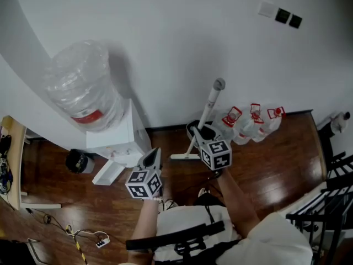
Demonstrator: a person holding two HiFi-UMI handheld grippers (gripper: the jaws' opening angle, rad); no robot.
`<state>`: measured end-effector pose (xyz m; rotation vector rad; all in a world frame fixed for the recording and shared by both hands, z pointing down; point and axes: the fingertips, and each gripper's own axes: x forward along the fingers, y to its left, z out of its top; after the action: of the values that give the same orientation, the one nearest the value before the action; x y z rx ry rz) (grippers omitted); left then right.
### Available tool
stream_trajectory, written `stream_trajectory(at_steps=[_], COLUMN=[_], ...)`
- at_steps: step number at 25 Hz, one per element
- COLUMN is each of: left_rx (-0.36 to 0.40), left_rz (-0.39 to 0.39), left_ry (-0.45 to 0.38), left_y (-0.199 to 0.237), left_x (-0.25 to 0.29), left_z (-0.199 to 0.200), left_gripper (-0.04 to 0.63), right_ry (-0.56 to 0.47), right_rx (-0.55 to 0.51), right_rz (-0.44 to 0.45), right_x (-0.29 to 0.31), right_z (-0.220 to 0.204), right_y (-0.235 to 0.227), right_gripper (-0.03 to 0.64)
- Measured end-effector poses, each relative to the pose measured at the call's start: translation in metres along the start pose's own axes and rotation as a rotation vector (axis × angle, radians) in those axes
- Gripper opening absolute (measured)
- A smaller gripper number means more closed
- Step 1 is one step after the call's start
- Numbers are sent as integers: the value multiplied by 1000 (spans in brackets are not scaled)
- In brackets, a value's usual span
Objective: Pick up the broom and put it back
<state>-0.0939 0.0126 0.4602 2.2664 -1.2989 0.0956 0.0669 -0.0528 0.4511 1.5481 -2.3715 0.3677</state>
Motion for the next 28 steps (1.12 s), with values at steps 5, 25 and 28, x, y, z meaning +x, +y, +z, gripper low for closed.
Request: stream_trajectory(at_steps=[5, 25, 28], left_rx=[1, -91, -115], left_rz=[-21, 148, 167], left_ry=[34, 21, 53], left_y=[15, 78, 90], left_x=[2, 149, 171], left_z=[-3, -3, -13], left_gripper=[-3, -5, -5], right_ry=[-9, 109, 141], right_rx=[-6, 5, 1], right_rz=[4, 190, 188], right_x=[29, 242, 277], right_z=[9, -50, -68], right_y=[4, -51, -60], right_gripper=[107, 107, 107])
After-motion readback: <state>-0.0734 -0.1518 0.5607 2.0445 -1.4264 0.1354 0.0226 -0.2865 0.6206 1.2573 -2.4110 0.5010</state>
